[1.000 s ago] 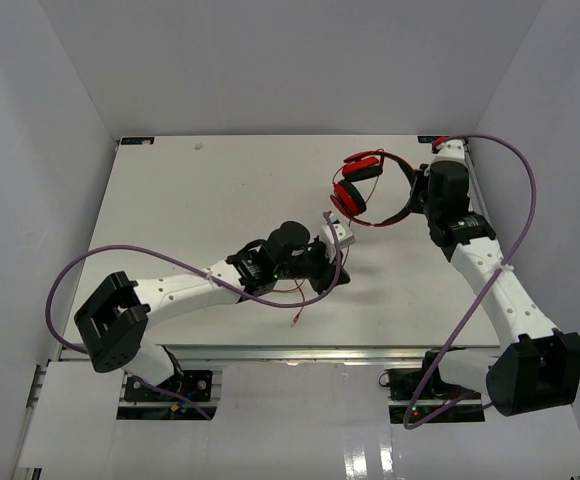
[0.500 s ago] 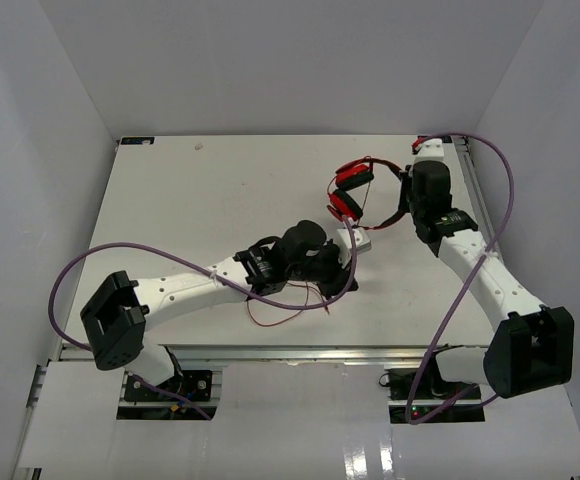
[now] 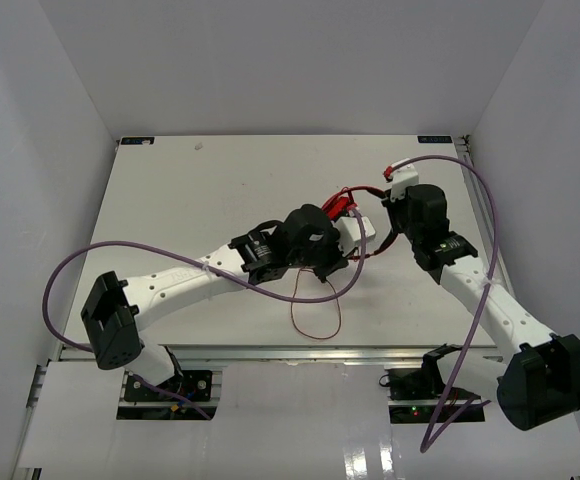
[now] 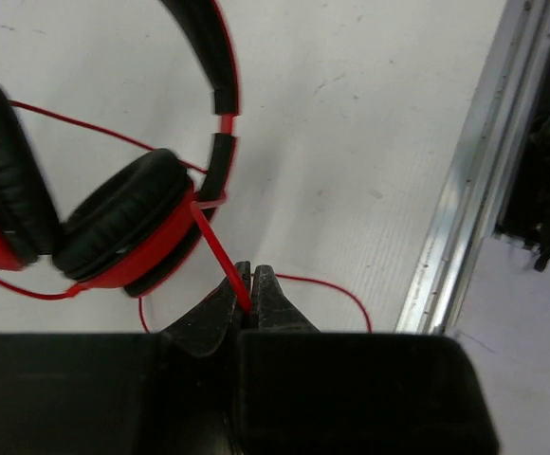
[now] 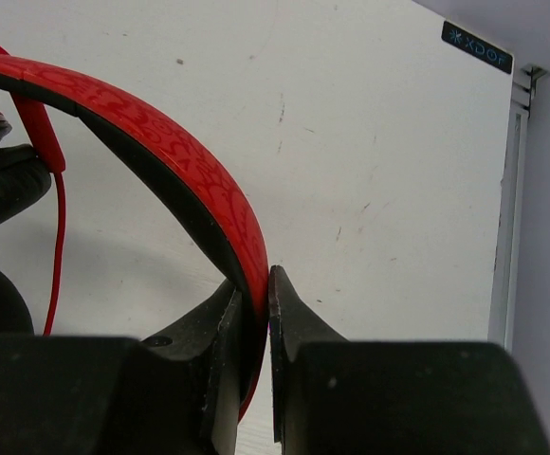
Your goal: Wrap the headphones
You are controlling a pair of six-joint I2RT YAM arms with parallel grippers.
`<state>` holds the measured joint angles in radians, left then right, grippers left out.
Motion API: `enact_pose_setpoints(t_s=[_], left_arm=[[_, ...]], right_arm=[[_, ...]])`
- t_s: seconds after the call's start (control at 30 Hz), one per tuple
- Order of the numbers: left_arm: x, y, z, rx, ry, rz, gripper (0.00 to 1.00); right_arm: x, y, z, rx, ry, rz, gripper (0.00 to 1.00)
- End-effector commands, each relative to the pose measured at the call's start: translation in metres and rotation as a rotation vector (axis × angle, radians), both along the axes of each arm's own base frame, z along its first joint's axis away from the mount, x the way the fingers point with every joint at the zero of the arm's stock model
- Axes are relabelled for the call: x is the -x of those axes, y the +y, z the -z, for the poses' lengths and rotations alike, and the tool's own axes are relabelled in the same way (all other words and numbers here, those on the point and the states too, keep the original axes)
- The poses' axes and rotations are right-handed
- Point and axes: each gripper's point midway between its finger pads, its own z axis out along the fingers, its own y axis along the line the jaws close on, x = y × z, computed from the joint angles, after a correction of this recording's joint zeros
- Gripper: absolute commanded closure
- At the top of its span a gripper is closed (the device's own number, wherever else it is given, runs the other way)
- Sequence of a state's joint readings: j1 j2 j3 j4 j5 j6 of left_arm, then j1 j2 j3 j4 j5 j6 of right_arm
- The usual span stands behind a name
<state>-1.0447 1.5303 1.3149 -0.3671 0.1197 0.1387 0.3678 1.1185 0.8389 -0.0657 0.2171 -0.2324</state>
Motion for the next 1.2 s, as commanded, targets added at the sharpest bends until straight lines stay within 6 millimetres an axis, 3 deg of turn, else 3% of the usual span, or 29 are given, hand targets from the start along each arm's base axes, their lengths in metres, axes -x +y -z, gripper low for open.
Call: enact_pose_setpoints(t_s=[0.0,0.37,0.6,0.9,1.17], left_arm=[[-0.030,0.027,-0.029,-0.047,-0.136,-0.075,0.95],[-0.071,0.061,-0.054,-0.136,-0.342,-0.207,0.96],[-0.081,0.060,-0.077,-0.084,-0.441,-0.232,0.94],[-0.095,0.080,-0.064,-0.167,-0.507,-0.280,0.92],[-0.095,0.091,-0.063,-0.179,-0.538,-0.286,0.91]], right_arm=[[0.019,0.021,-0.015,0.029,-0.043,-0.205,0.92],[0.048,0.039,0.000,0.112,0.010,-0.448,0.92],[0.053,0.046,0.005,0.102,0.041,-0.494,0.92],[0.066,0.057,0.000,0.045,0.063,-0.557,0.92],[0.068,0.059,-0.002,0.021,0.066,-0.561,0.92]])
